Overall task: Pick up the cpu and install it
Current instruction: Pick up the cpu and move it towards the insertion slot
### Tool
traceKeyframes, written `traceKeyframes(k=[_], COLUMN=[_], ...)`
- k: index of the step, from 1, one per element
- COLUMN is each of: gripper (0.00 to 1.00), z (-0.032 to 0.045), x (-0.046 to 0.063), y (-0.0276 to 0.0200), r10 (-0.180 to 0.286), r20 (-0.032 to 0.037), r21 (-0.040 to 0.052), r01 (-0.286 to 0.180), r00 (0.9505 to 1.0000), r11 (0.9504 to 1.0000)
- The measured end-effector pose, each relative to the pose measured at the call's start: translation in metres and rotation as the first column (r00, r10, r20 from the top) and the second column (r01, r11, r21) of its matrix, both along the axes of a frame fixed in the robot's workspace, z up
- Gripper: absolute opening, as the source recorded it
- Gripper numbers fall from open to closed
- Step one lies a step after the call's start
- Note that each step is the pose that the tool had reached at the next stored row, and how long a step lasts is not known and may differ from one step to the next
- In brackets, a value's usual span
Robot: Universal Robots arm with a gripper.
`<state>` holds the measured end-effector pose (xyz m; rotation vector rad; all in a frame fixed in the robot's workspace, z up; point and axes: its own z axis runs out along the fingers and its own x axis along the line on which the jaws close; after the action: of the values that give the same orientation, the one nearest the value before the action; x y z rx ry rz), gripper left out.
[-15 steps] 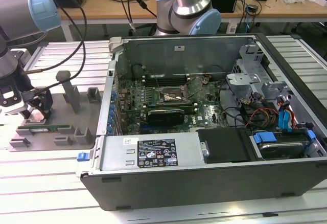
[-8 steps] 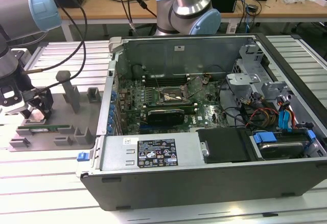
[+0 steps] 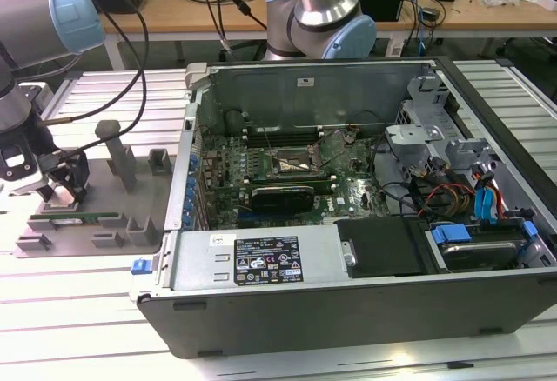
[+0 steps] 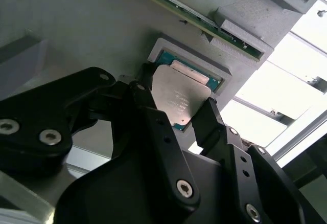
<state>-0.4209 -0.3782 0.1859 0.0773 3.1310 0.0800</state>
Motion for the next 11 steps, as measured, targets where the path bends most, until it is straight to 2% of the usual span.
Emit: traceKeyframes(k=[3,6,11], gripper=[0.55,0.55,0.55], z=[0.0013,0.0085,0.0086], x=[0.0001,0.0001,0.0001], y=[0.0000,0.0000,0.0009], r10=[0.000,0.000,0.000], r20=[-0.0001,0.0000,0.0001], r21=[0.0000,0.0000,0.0000], r01=[0.000,0.000,0.000], r00=[1.0000,1.0000,1.0000], r11=[1.0000,1.0000,1.0000])
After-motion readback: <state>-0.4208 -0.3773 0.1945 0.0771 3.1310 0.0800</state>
